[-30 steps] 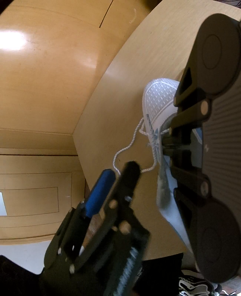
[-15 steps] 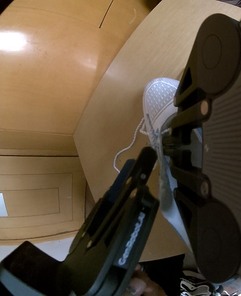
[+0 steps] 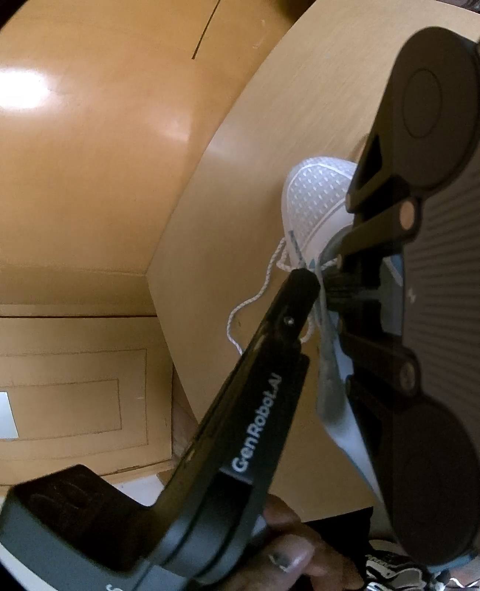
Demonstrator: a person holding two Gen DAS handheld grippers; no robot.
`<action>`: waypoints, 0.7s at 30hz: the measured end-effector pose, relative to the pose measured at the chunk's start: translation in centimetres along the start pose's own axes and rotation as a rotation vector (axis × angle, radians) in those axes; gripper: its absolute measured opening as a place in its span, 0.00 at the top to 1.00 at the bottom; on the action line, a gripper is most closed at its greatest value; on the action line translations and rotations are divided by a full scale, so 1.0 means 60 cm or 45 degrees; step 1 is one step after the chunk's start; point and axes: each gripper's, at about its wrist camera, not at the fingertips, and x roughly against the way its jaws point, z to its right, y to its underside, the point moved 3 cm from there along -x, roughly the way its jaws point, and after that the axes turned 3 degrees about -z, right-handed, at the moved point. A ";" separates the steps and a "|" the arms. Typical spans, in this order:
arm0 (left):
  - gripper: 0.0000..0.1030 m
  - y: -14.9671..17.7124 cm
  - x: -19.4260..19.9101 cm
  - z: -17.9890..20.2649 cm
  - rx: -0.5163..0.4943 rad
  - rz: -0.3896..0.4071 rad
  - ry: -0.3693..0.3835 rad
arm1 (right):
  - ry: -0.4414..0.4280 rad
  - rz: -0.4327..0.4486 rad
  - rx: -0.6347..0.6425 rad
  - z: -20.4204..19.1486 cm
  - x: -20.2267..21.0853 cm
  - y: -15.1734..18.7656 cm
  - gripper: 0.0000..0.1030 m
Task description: Lace up shoes with both hands
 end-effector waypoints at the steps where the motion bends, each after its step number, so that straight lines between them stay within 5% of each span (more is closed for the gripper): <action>1: 1.00 -0.001 0.003 0.000 -0.008 0.010 -0.004 | 0.003 -0.004 -0.006 0.001 -0.001 -0.001 0.89; 2: 1.00 -0.002 0.007 0.000 -0.016 0.018 -0.007 | 0.013 -0.011 -0.009 0.002 0.000 -0.003 0.78; 4: 1.00 -0.006 0.017 -0.002 -0.029 0.045 -0.021 | 0.008 -0.002 -0.015 0.003 0.009 -0.007 0.74; 6: 1.00 -0.016 0.037 -0.006 -0.053 0.093 -0.047 | 0.036 0.003 -0.020 0.006 0.021 -0.010 0.54; 8: 1.00 -0.024 0.049 -0.013 -0.064 0.129 -0.064 | 0.058 0.021 -0.024 0.013 0.037 -0.007 0.48; 21: 1.00 -0.089 0.262 -0.191 0.063 0.512 -0.458 | 0.090 0.042 -0.086 0.032 0.043 0.001 0.47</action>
